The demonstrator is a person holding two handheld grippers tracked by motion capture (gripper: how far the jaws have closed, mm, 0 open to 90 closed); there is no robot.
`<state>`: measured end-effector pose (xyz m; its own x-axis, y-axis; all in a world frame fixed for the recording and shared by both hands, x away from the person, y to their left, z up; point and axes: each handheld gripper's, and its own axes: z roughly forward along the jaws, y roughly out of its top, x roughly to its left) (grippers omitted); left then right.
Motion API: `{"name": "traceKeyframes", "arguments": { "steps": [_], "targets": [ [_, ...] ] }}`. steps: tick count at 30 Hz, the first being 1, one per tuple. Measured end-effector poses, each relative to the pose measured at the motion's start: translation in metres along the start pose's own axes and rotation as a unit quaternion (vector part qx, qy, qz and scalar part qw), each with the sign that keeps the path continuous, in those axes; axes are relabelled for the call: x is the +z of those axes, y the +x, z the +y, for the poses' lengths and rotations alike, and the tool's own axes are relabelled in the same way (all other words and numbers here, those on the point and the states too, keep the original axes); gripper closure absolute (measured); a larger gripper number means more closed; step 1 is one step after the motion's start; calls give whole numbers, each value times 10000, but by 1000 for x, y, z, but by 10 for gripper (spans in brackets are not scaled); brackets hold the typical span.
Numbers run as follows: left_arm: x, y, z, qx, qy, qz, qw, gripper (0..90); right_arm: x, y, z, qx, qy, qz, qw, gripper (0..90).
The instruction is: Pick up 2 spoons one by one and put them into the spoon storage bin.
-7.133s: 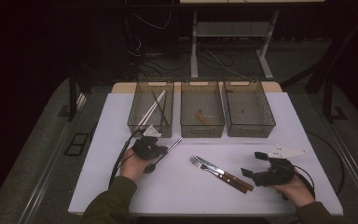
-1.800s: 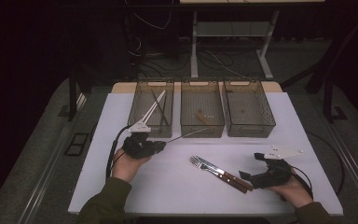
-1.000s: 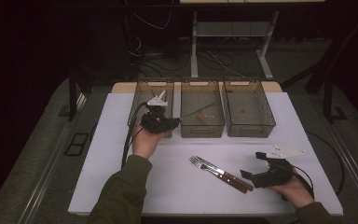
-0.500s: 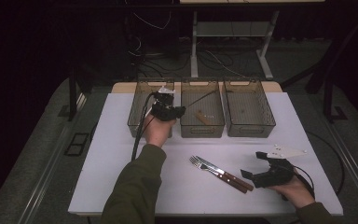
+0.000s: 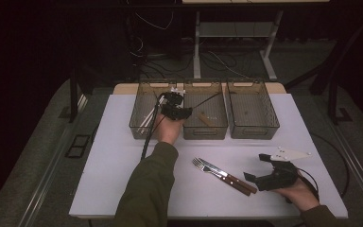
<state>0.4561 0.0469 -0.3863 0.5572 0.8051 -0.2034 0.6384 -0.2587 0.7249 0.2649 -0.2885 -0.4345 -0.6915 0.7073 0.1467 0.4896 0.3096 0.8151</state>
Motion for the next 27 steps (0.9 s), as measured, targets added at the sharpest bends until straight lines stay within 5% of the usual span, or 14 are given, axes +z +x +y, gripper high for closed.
{"name": "traceKeyframes", "arguments": {
  "steps": [12,27],
  "targets": [
    [-3,-3,1,260,-177,26,9995,632,1,1,0,-3,5,17,10000,34],
    [-27,-12,3,913,-367,-393,9944,447,1,0,0,-5,18,6,10000,34]
  ]
}}
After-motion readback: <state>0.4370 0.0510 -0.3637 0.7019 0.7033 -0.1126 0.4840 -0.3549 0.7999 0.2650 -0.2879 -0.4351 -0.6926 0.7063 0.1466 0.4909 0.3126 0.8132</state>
